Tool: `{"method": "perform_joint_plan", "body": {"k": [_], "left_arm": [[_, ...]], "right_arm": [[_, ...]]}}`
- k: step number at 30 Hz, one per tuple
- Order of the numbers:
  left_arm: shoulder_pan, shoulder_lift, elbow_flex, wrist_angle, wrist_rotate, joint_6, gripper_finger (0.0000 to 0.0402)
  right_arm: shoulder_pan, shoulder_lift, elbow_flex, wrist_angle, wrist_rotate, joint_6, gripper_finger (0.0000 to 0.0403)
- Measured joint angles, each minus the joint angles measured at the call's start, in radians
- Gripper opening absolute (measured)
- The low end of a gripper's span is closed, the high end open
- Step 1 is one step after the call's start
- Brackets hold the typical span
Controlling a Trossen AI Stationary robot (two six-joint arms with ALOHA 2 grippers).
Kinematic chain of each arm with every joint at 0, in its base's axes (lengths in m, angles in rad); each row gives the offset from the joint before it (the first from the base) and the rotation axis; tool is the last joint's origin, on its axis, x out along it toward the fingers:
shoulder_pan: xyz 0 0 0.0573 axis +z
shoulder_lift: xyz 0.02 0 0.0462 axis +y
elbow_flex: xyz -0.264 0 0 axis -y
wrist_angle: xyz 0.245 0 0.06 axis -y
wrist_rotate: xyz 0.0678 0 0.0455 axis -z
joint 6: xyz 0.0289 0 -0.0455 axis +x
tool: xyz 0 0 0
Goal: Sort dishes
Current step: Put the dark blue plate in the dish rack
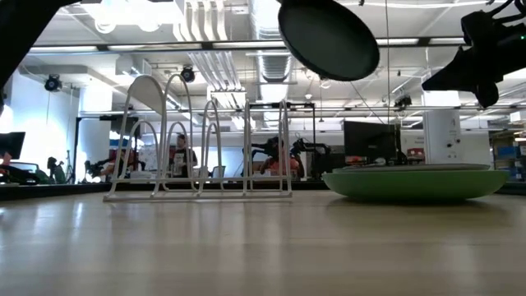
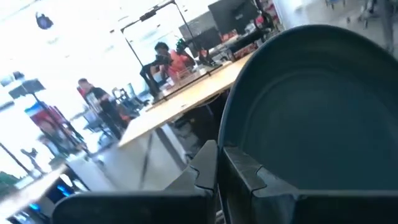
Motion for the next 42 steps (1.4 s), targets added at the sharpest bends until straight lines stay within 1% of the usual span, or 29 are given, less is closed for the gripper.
{"method": "perform_joint_plan", "body": {"k": [4,8,11,17,19,24,30,34,42], "left_arm": [[0.027,-0.007,0.0,0.001,-0.001,0.087,0.0001],[0.058,-0.014,0.0,0.006,0.0,0.22,0.0001],[0.077,-0.032,0.0,0.022,-0.001,0.353,0.0001],[0.078,-0.085,0.0,0.182,0.0,0.642,0.0001],[0.078,-0.108,0.0,0.237,-0.001,0.713,0.0001],[0.1,-0.145,0.0,0.255,-0.001,0.727,0.0001],[0.155,-0.151,0.0,0.255,-0.001,0.727,0.0001],[0.185,-0.151,0.0,0.253,-0.001,0.755,0.0001],[0.194,-0.147,-0.001,0.222,0.0,0.804,0.0001]], "right_arm": [[0.0,0.006,0.0,-0.001,0.0,0.0,0.0],[0.0,0.006,0.0,-0.001,0.0,0.0,0.0],[0.0,0.01,0.0,0.0,0.001,0.0,0.0],[0.0,0.011,-0.002,-0.001,0.004,-0.001,0.0],[0.0,0.012,-0.002,0.0,0.004,-0.001,0.0],[0.0,0.012,-0.002,-0.001,0.005,-0.001,0.0],[0.0,0.012,-0.002,-0.001,0.004,-0.001,0.0],[0.0,0.012,-0.002,-0.001,0.004,-0.001,0.0],[0.0,0.012,-0.002,-0.001,0.004,-0.001,0.0]]}}
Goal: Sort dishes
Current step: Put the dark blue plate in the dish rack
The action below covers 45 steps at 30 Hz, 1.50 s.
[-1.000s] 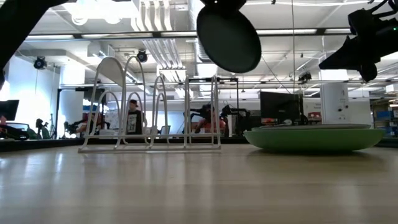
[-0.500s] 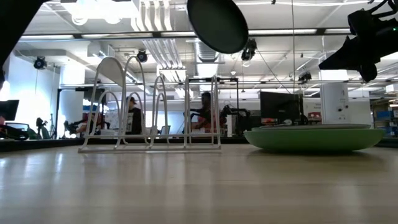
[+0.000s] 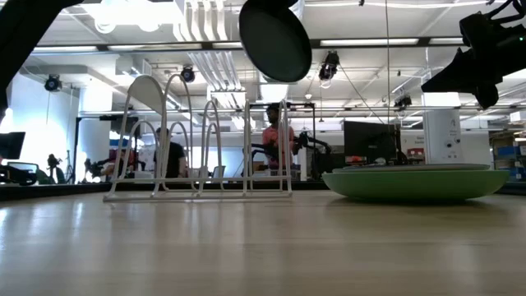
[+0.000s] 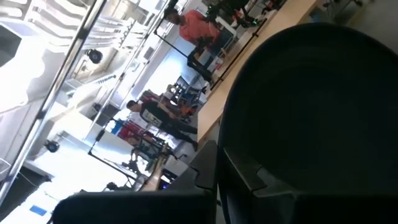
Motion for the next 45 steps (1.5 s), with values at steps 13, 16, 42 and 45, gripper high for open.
{"method": "perform_joint_plan", "body": {"k": [13,16,42,45], "left_arm": [[-0.007,0.011,-0.007,-0.064,0.002,-0.217,0.0001],[-0.016,0.011,-0.007,-0.064,0.001,-0.267,0.0001],[-0.342,0.016,-0.026,-0.581,0.624,-1.358,0.0001],[-0.352,0.038,-0.027,-0.596,0.625,-1.399,0.0001]], "right_arm": [[0.0,0.0,0.0,0.0,0.0,0.0,0.0],[0.0,0.0,0.0,0.0,0.0,-0.001,0.0],[0.0,0.001,-0.001,0.004,-0.019,0.0,0.0],[0.0,0.006,-0.008,0.028,-0.115,-0.001,0.0]]}}
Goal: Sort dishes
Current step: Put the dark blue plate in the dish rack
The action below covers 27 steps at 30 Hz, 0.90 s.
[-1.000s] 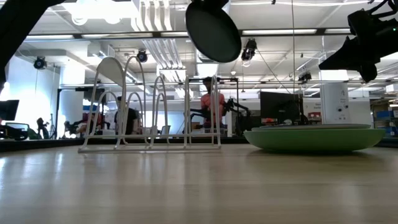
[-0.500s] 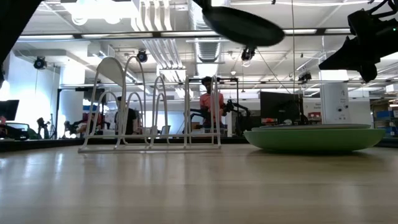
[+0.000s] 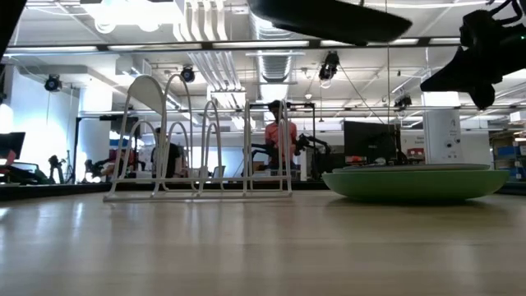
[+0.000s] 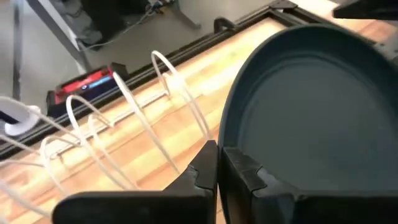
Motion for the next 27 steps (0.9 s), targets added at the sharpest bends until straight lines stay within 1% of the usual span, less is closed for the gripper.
{"method": "perform_joint_plan", "body": {"k": [3,7,12,14,16,19,23,27], "left_arm": [[-0.002,0.015,-0.002,0.001,0.025,-0.02,0.0001],[0.0,0.04,-0.003,0.002,0.042,-0.051,0.0001],[-0.005,0.062,-0.005,0.001,0.135,-0.072,0.0001],[-0.014,0.067,-0.005,0.002,0.135,-0.071,0.0001],[-0.023,0.068,-0.005,0.006,0.126,-0.07,0.0001],[-0.038,0.069,-0.005,0.012,0.118,-0.051,0.0001],[-0.057,0.078,-0.005,0.012,0.067,-0.041,0.0001],[-0.066,0.08,-0.005,0.019,0.022,-0.041,0.0001]], "right_arm": [[0.0,0.006,-0.001,0.047,-0.118,-0.006,0.0],[0.0,0.012,-0.003,0.104,-0.315,0.014,0.0],[0.0,0.025,-0.012,0.155,-0.496,0.017,0.0],[0.0,0.038,-0.026,0.198,-0.576,0.017,0.0006],[0.0,0.06,-0.047,0.268,-0.643,0.015,0.0022],[0.0,0.11,-0.082,0.384,-0.689,0.019,0.0059],[0.0,0.195,-0.098,0.505,-0.69,0.058,0.0118],[0.0,0.297,-0.098,0.579,-0.691,0.094,0.0176]]}}
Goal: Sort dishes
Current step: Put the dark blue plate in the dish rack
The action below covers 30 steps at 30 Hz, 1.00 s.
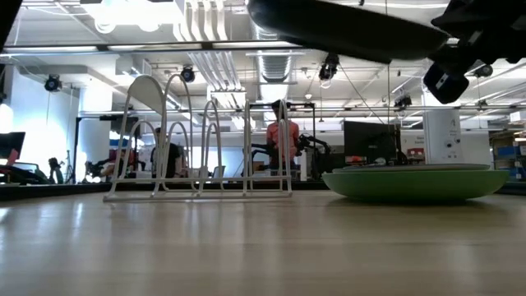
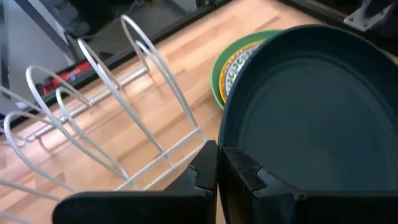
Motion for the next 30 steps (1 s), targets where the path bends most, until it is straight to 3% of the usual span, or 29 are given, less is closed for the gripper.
{"method": "perform_joint_plan", "body": {"k": [9,17,22,25,28,30], "left_arm": [[-0.002,0.015,0.0,0.052,-0.039,0.053,0.0001],[-0.008,0.015,0.0,0.069,-0.08,0.057,0.0001],[-0.008,0.015,0.0,0.112,-0.116,0.082,0.0001],[-0.008,0.015,0.0,0.162,-0.134,0.138,0.0001],[-0.008,0.015,0.003,0.193,-0.14,0.179,0.0003],[-0.012,0.015,0.006,0.23,-0.158,0.173,0.0008]], "right_arm": [[0.0,0.236,0.007,0.192,-0.001,0.035,0.0276],[0.0,0.367,0.049,0.246,-0.001,0.031,0.0295],[0.0,0.42,0.049,0.331,-0.006,0.012,0.024],[0.0,0.443,0.049,0.368,-0.009,-0.014,0.0164],[-0.001,0.457,0.049,0.376,0.01,-0.035,0.0061],[-0.004,0.458,0.048,0.365,0.042,-0.07,0.0021]]}}
